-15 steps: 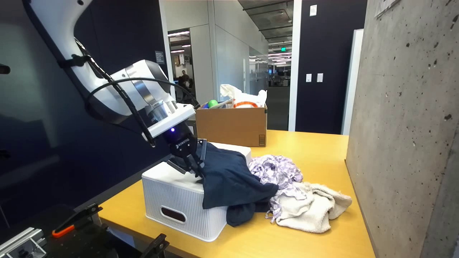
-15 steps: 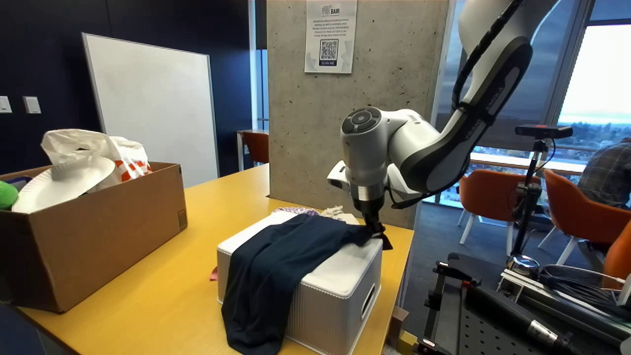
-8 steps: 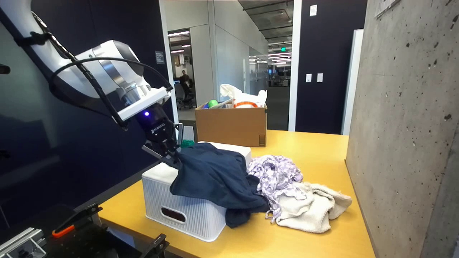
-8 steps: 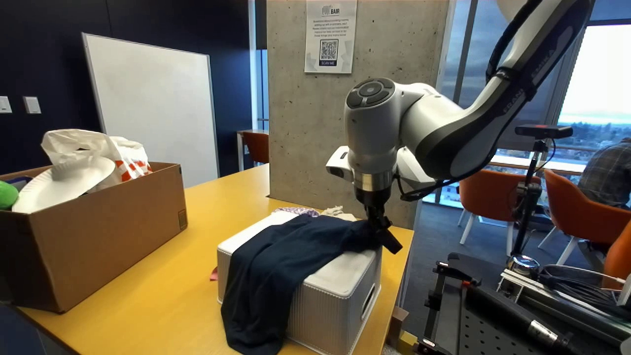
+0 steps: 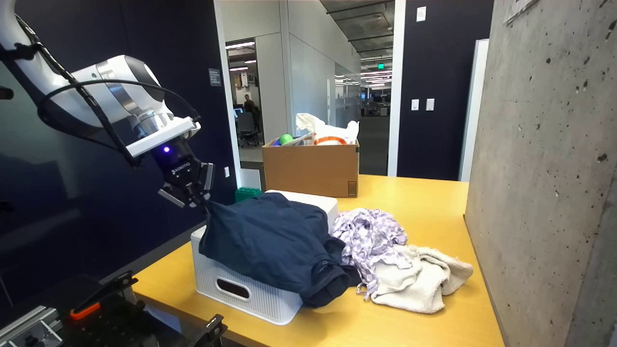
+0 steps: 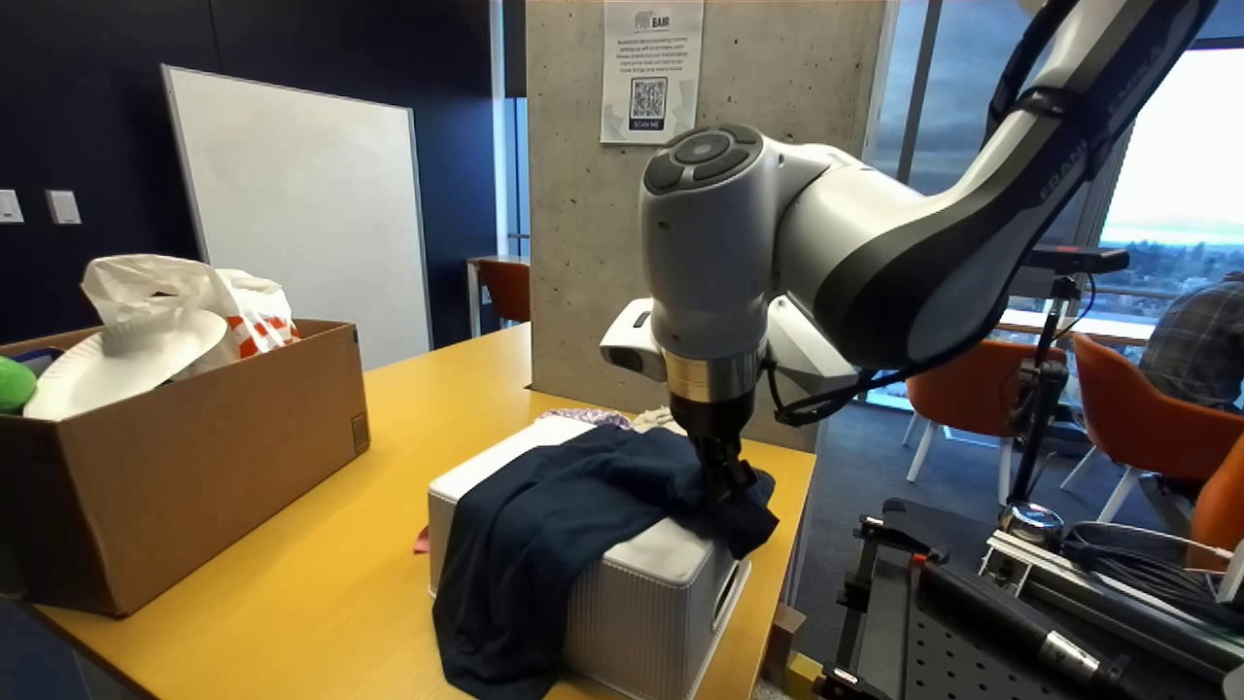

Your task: Spread the blue shirt on the box evenly over the box

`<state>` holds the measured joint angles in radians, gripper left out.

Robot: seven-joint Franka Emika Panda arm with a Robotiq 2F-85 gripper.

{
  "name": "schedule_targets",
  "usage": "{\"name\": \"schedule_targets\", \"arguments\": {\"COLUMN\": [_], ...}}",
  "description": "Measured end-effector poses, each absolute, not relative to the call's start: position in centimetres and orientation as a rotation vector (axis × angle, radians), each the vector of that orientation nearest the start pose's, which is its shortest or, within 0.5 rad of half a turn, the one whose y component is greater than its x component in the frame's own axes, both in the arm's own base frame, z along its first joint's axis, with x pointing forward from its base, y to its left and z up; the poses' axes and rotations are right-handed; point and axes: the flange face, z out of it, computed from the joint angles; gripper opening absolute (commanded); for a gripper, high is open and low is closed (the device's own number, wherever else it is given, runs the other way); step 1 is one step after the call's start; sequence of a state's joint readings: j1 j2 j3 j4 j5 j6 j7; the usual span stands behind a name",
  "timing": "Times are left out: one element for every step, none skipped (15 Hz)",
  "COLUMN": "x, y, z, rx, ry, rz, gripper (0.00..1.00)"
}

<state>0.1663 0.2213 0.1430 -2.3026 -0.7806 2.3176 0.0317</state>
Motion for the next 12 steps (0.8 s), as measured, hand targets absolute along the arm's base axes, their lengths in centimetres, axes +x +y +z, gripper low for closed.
{"name": "schedule_targets", "arguments": {"x": [48.7,48.7,48.7,48.7,48.7,48.8,48.9,49.1,49.2,49.4,49.6,49.8], "y": [15.4,16.5,17.4,18.1,18.7,19.1,19.4,19.7,20.1,20.6,21.1,21.6], "z": [23.9,23.9,23.8,23.7,23.5,23.4,23.3,23.2,23.1,23.0,22.8,22.5], "rx": [2.387,2.387,2.387,2.390,2.395,2.401,2.407,2.413,2.418,2.420,2.423,2.426], "ry": [1.143,1.170,1.194,1.216,1.239,1.261,1.284,1.308,1.335,1.358,1.380,1.397], "rz": [-0.130,-0.127,-0.127,-0.131,-0.138,-0.146,-0.155,-0.163,-0.170,-0.175,-0.178,-0.182], "gripper": [0.02,0.02,0.02,0.02,0.02,0.02,0.02,0.02,0.02,0.02,0.02,0.32]}}
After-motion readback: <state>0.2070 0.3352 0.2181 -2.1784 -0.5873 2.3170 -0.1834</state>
